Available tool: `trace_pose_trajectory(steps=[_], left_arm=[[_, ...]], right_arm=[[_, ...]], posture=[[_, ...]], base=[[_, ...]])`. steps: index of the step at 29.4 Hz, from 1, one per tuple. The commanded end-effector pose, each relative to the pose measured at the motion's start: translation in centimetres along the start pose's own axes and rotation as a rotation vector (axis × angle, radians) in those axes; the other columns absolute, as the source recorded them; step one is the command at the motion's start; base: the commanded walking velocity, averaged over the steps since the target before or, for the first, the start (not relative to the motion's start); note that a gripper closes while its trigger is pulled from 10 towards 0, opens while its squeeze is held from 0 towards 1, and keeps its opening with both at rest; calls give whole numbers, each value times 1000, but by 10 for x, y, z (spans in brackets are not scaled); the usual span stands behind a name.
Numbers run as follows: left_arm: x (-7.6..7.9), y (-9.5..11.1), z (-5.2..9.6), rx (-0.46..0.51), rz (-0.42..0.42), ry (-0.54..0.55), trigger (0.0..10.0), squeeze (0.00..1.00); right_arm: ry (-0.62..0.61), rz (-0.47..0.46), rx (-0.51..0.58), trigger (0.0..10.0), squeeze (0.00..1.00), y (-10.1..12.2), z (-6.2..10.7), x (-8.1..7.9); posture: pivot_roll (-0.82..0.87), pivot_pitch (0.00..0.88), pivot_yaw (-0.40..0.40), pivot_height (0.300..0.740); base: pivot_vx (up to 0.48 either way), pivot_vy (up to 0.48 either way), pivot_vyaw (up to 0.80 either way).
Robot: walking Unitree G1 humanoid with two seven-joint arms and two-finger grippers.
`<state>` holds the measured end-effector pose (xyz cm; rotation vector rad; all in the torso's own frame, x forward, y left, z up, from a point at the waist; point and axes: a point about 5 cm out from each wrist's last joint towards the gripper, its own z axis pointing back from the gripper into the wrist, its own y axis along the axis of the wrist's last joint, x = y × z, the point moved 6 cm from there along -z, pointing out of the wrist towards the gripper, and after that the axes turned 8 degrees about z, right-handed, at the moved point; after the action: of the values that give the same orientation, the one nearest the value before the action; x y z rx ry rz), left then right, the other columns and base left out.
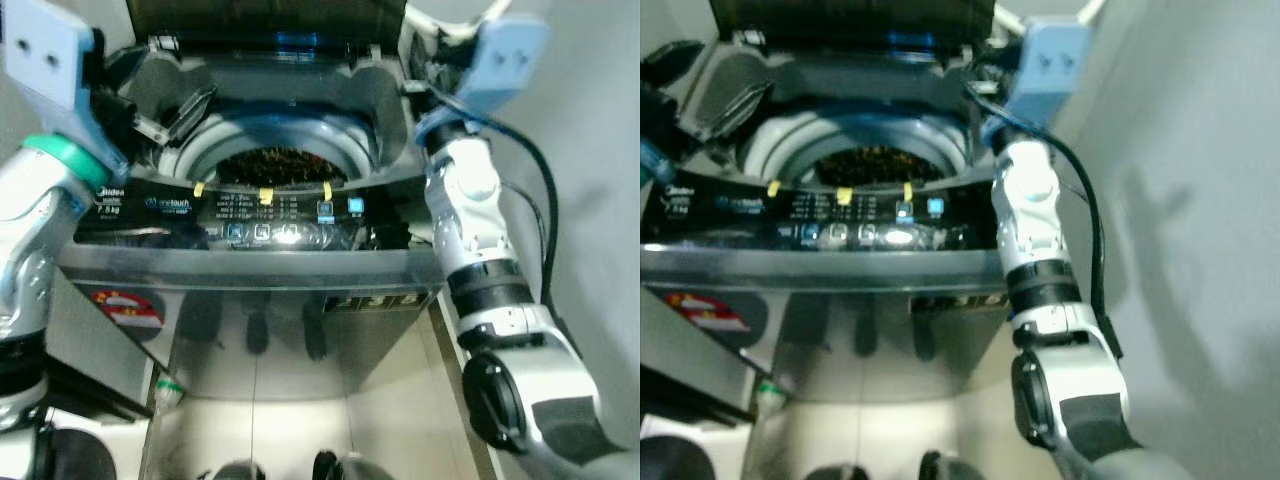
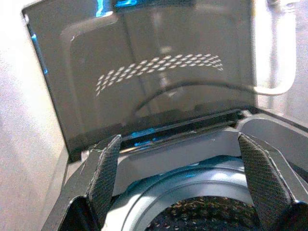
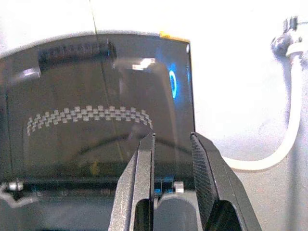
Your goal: Clothes washing
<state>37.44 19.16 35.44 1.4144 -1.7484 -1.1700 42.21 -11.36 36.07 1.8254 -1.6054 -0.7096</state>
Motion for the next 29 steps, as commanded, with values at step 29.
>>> trace_pose_trajectory(steps=[29], left_arm=[[0, -6, -7, 118, -6, 124, 10000, 0]], right_arm=[[45, -27, 47, 10000, 0, 19, 13, -18]], posture=[[121, 87, 21, 740]], base=[[0, 0, 0]])
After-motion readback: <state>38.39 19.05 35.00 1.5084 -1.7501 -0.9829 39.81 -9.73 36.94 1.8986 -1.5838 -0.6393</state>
